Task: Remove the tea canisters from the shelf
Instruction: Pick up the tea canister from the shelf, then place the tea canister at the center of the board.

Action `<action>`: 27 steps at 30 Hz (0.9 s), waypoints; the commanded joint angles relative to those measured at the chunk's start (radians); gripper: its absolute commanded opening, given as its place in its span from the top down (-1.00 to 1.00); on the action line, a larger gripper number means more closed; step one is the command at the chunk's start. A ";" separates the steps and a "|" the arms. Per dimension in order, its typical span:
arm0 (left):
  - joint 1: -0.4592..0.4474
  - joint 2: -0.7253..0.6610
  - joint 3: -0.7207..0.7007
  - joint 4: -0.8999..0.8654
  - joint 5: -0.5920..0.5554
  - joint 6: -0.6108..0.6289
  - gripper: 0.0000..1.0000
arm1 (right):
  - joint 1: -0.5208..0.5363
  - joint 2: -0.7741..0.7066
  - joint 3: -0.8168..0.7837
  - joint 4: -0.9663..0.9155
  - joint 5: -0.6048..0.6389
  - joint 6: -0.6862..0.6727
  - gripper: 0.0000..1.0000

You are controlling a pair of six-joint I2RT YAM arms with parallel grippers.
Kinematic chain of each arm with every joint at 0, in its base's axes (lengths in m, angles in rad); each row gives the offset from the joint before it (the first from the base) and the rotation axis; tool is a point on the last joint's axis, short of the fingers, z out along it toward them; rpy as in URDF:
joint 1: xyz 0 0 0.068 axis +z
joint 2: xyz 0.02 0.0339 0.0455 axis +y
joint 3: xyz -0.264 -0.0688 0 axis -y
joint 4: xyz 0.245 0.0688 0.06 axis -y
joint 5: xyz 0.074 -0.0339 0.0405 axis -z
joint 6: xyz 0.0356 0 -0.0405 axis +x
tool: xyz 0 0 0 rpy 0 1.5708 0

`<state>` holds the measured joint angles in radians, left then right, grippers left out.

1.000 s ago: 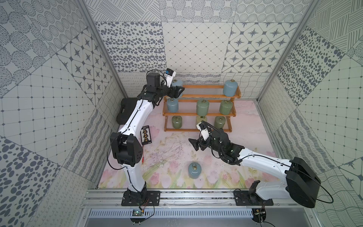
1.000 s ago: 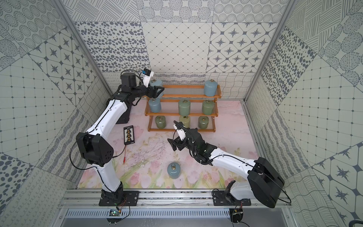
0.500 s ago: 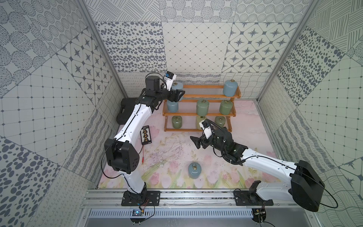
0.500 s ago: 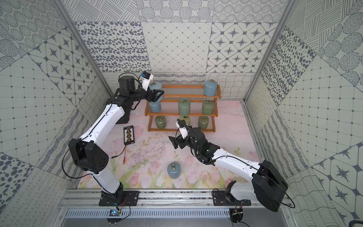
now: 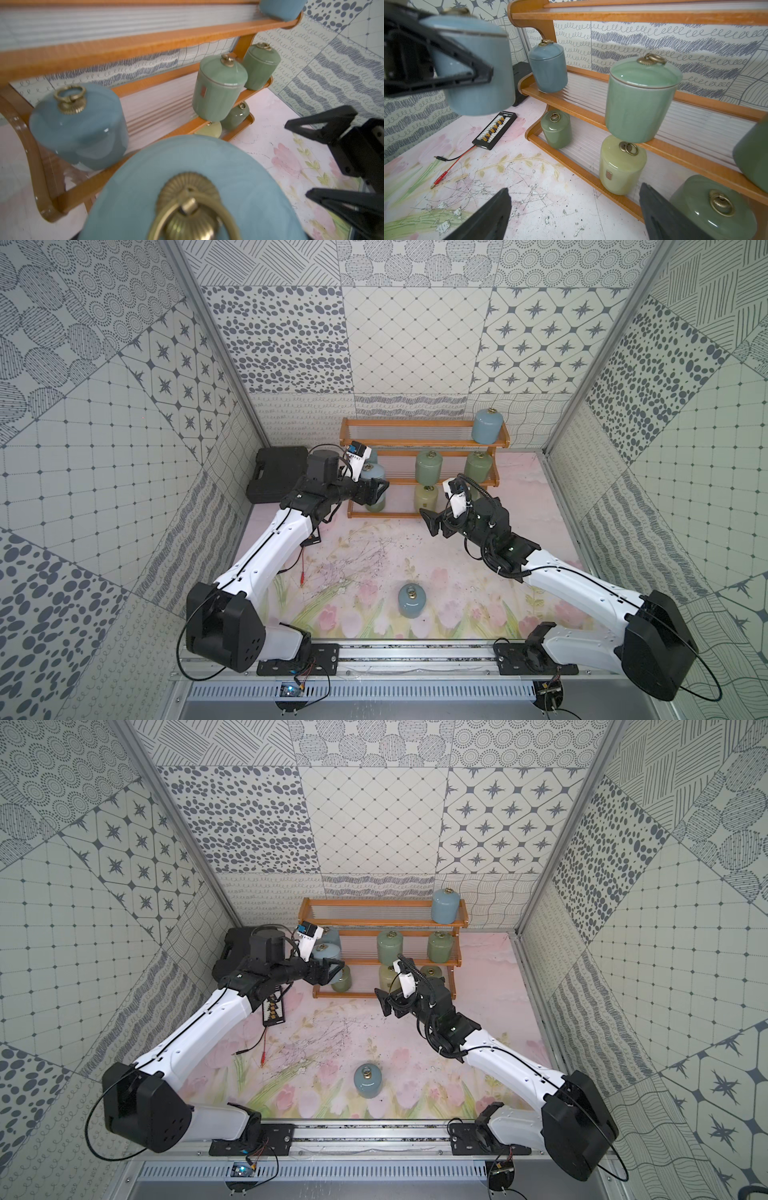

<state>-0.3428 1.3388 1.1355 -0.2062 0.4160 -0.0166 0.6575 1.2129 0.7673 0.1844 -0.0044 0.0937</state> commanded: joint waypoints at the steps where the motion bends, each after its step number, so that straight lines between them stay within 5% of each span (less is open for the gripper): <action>1: -0.039 -0.122 -0.158 0.264 -0.078 -0.062 -0.12 | -0.020 -0.038 0.022 0.018 -0.022 -0.007 -0.99; 16: -0.145 -0.287 -0.413 0.281 -0.285 -0.085 -0.11 | -0.114 0.012 0.162 -0.059 -0.007 -0.041 -1.00; 27: -0.346 -0.439 -0.689 0.404 -0.486 -0.142 -0.11 | -0.133 -0.083 0.063 -0.030 0.005 -0.039 -1.00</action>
<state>-0.6167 0.9463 0.5007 -0.0357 0.0750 -0.1215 0.5274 1.1805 0.8547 0.1146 -0.0063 0.0517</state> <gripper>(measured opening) 0.841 0.998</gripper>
